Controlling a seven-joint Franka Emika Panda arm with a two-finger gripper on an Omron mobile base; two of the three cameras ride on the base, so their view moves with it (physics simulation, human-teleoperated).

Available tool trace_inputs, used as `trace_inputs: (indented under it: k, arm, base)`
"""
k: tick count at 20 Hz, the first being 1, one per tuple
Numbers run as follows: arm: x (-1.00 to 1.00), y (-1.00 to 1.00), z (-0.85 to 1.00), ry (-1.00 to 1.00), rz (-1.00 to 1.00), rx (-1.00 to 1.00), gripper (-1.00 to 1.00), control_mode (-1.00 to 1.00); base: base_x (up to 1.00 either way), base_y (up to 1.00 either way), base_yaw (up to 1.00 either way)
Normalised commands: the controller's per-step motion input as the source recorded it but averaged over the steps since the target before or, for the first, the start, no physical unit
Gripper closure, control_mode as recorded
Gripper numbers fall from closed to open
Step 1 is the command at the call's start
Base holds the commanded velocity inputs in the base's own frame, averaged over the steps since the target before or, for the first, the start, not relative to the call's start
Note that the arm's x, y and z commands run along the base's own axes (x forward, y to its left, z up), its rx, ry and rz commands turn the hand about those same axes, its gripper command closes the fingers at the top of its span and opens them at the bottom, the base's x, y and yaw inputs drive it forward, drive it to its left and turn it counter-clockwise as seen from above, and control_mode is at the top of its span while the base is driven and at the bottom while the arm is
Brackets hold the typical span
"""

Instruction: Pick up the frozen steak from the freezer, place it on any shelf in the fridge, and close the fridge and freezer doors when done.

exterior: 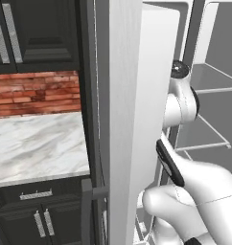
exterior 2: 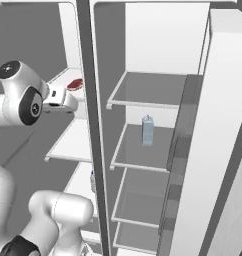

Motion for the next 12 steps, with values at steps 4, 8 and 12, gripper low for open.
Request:
trace_inputs:
  k: [4, 8, 12]
  arm:
    - [0.35, -0.02, 0.78, -0.03, 0.04, 0.10, -1.00, -1.00]
    - [0.36, -0.13, 0.33, 0.00, 0.10, 0.21, -1.00, -1.00]
    - [0.27, 0.09, -0.03, 0.00, 0.02, 0.07, -1.00, -1.00]
  base:
    - [0.00, 0.00, 0.00]
    - [0.00, 0.00, 0.00]
    - [0.00, 0.00, 0.00]
